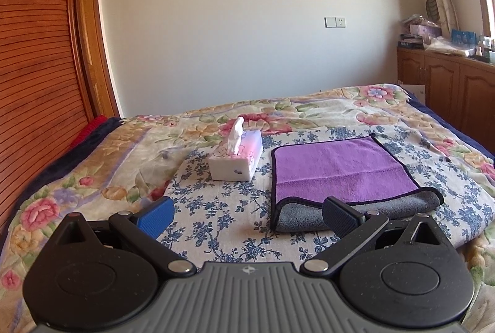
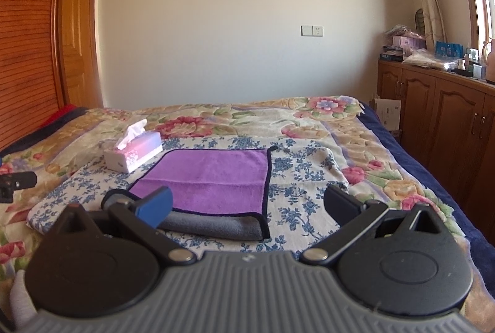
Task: Fold towel
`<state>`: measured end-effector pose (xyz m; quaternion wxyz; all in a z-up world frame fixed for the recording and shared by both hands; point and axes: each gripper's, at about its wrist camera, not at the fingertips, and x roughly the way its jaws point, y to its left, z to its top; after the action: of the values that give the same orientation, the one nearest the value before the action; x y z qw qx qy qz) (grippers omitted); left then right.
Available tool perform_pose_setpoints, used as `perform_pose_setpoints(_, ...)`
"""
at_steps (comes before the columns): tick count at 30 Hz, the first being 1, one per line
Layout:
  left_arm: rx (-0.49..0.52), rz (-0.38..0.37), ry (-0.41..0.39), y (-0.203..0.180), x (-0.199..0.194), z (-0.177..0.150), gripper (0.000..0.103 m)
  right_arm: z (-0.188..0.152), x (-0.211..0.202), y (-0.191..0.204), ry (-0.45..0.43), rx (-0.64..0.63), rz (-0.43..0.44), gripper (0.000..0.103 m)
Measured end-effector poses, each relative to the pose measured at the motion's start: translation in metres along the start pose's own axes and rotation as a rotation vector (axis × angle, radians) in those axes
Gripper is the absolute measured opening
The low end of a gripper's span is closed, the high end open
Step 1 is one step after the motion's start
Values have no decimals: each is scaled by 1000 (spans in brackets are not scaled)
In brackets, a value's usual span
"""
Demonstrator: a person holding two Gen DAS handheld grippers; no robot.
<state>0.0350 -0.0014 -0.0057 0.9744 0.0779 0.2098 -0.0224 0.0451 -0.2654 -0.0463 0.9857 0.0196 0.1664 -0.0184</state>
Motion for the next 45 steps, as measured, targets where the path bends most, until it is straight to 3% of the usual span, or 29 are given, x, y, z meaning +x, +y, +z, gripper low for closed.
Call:
perform_pose_setpoints(20, 43, -27, 18, -11, 41, 13, 103, 5, 39, -10, 50, -1, 16, 103)
perform_pose_setpoints(24, 44, -36, 23, -13, 52, 16, 103, 7, 44, -14, 56, 38, 73, 103)
perform_pose_setpoints(32, 41, -48, 40, -18, 75, 17, 103, 10, 58, -11, 73, 16, 100, 103)
perform_pose_setpoints(45, 18, -65, 83, -19, 110, 16, 103, 11, 83, -15, 106, -7, 72, 103)
